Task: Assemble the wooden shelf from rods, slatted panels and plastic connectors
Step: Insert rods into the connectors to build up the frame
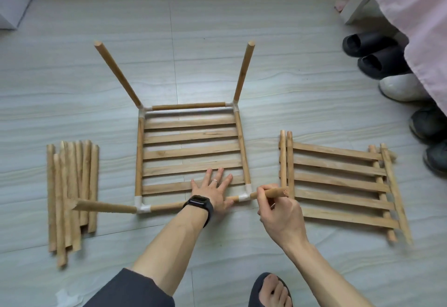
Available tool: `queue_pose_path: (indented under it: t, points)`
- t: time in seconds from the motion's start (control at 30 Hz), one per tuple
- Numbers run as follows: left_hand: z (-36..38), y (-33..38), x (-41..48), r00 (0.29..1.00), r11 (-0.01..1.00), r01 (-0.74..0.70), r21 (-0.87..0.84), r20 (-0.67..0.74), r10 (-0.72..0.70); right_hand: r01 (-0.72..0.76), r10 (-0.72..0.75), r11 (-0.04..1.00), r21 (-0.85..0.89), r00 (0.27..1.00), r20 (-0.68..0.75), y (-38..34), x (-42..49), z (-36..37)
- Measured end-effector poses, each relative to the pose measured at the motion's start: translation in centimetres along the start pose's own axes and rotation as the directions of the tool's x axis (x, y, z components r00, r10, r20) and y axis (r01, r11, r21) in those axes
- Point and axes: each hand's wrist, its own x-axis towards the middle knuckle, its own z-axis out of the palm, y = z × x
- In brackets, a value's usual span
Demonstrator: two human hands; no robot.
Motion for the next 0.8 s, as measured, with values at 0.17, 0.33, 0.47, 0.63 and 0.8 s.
queue_pose_path:
  t: [0.17,0.33,0.47,0.63,0.8]
  points:
    - [-0.7,-4.8,-2.1,0.976,0.992,0.121,0.045,-0.19,-0.111,-0.356,0.361,0.932,-0.066,0.929,0.085,-1.2,-2.6,0.8]
    - [3.1,-10.4,-4.1,0.946,0.95,0.306,-0.053,-0.098,-0.31,-0.086,0.214,0.951,-0.298,0.876,0.432,-4.0,-3.2,4.6]
    - [5.8,-11.2,-3.9,0.941,0.946,0.304,-0.109,-0.118,-0.316,0.136,0.075,0.912,-0.388,0.873,0.482,-5.5,2.3,8.4]
    - [7.4,-10.6,-3.7,0.931,0.945,0.305,-0.115,-0.174,-0.321,0.287,0.172,0.797,-0.531,0.736,0.655,-2.0,3.8,12.3]
    - [7.1,-10.5,-3.9,0.936,0.943,0.313,-0.109,-0.134,-0.326,0.313,0.225,0.758,-0.572,0.697,0.681,-1.9,3.9,12.7]
